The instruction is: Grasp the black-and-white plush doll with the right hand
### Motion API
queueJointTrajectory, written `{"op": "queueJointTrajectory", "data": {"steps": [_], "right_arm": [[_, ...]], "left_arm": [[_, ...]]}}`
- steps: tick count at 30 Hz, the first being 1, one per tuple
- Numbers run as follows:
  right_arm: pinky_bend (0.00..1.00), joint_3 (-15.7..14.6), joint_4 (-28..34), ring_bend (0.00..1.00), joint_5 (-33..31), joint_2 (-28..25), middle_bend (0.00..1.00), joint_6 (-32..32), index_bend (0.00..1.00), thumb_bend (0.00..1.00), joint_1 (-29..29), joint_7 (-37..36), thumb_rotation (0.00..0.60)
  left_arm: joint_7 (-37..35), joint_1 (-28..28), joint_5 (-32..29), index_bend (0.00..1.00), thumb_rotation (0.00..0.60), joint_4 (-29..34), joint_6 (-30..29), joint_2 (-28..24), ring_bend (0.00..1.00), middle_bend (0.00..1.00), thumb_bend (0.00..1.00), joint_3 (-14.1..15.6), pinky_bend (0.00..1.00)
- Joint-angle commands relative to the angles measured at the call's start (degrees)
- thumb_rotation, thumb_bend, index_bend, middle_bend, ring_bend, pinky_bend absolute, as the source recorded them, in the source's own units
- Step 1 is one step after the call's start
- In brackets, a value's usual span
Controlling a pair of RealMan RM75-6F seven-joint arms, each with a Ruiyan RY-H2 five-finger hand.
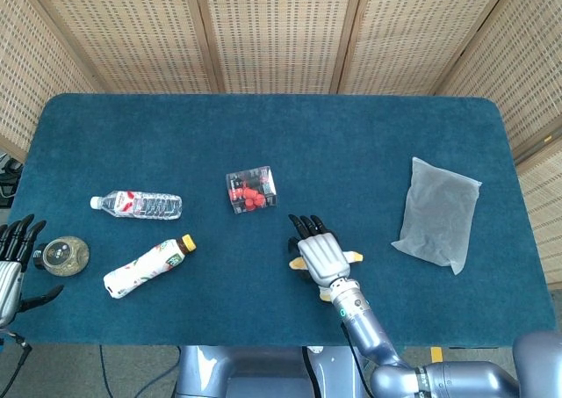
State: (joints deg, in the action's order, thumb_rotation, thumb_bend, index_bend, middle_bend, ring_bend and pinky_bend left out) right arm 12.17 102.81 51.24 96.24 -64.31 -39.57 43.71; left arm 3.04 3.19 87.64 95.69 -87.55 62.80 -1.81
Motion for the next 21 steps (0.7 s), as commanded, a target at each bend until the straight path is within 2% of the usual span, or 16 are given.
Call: {"op": "queueJointTrajectory", "data": {"steps": [1, 21], "right_arm": [[0.05, -0.1, -0.6, 0.0, -0.6, 0.3, 0.07, -0.2, 0.45, 0.38, -0.4, 0.2, 0.6], [0.05, -0.8, -3.7, 0.0, -3.8, 1.1, 0.13, 0.2, 0.52, 0.37, -2.6, -1.7, 0.6]], "left_arm": [[0.1, 0.0, 0.2, 0.0, 0.6, 0.0, 0.0, 0.0, 0.0, 0.0, 0.0, 0.1, 0.0], [0.4, -0.2, 0.4, 0.0, 0.6, 0.0, -0.5, 0.2, 0.0, 0.0, 0.0, 0.2, 0.0]]}}
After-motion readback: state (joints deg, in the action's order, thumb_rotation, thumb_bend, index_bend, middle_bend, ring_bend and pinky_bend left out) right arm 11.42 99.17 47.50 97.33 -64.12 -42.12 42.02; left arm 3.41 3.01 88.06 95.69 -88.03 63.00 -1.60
